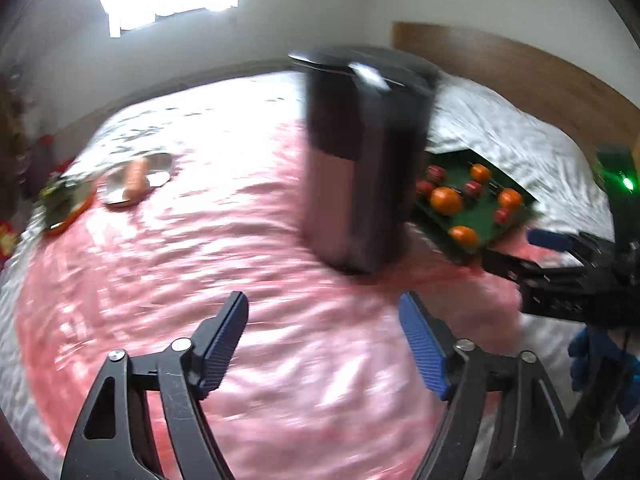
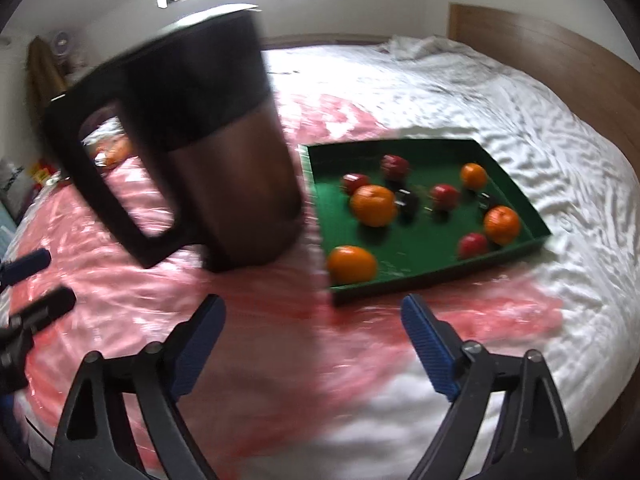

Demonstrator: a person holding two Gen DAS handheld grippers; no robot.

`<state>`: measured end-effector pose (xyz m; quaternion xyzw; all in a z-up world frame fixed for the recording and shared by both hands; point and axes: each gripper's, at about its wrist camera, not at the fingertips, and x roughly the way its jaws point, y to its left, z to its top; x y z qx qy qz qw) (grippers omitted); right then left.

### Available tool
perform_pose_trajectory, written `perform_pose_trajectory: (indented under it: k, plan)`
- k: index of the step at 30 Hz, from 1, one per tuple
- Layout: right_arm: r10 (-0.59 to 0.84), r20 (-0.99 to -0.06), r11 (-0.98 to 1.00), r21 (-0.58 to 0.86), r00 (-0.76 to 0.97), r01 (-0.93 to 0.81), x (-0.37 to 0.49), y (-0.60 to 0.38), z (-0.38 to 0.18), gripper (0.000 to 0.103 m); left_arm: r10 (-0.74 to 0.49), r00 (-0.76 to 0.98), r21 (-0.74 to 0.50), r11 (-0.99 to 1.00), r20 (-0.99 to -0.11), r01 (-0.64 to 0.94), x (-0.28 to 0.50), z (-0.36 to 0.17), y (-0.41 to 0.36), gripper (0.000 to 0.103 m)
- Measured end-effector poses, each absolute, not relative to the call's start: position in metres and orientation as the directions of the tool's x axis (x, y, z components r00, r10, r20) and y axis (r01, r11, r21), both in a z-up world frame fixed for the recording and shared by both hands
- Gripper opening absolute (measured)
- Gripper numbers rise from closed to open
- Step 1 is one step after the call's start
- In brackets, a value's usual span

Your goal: Organize fruits

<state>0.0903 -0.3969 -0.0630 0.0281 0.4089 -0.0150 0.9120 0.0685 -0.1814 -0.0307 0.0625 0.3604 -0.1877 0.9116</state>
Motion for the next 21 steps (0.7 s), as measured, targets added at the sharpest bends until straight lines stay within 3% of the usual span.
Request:
perform_pose_trajectory:
  k: [6, 9, 21]
  plan:
    - [0.036, -0.701, 0.999, 0.041, 0.712, -0.011, 0.073, -0.354, -0.059, 0.103, -0.177, 0.757, 0.005, 0.973, -0.628, 0.232, 0.049, -0.026, -0.133, 0.082]
    - [0.038, -0.687, 0.999, 0.017, 0.725, -0.037, 0.064, -0.336, -0.050, 0.103, -0.121, 0.778, 0.020, 0.985, -0.616, 0.169, 0.032, -0.017, -0.112, 0.093]
    - [0.062, -0.648, 0.995, -0.023, 0.759, -0.101, 0.040, -0.286, -0.023, 0.103, -0.024, 0.729, -0.054, 0.998, -0.684, -0.018, 0.015, -0.018, -0.045, 0.094]
